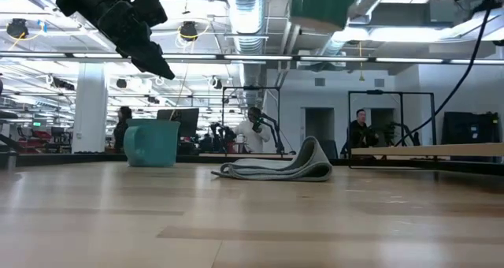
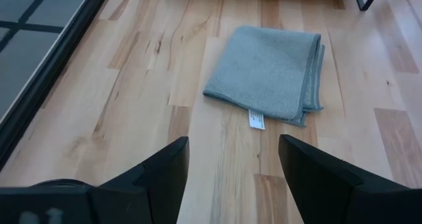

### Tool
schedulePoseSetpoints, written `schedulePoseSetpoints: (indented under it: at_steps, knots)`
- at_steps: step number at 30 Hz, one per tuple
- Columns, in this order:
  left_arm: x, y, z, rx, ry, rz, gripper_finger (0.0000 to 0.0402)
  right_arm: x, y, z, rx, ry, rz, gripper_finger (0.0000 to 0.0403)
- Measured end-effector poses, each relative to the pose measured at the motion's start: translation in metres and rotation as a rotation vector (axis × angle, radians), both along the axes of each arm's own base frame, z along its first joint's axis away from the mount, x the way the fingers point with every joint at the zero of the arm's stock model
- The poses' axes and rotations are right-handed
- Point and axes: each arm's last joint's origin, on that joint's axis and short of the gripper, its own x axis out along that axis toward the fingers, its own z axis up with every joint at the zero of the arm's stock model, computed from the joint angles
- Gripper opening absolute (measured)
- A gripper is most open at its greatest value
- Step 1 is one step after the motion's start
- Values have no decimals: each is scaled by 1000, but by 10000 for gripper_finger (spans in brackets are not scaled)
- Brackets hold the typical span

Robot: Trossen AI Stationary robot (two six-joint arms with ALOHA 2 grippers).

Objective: Stack small to large cups/mugs on shelf
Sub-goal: Put the mug on the shelf

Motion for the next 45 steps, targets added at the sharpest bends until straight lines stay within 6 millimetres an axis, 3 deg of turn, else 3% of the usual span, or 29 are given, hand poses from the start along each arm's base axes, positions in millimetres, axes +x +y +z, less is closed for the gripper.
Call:
schedulePoseSetpoints:
  at_steps: [11, 20, 29, 38, 45]
  knots:
    - [1, 0, -1, -8, 0, 6, 226, -57, -44, 47, -123, -168, -38, 24]
    - [1, 0, -1, -22, -2, 16, 226, -92, -84, 67, -189, -225, -136, 24]
    - [1, 0, -1, -22, -3, 16, 226, -108, -91, 74, -193, -249, -133, 24]
    - [1, 1, 0, -13, -4, 11, 226, -142, -90, 86, -198, -325, -124, 24]
    - [2, 1, 1, 2, -20, 11, 226, -164, -97, 55, -197, -223, -157, 24]
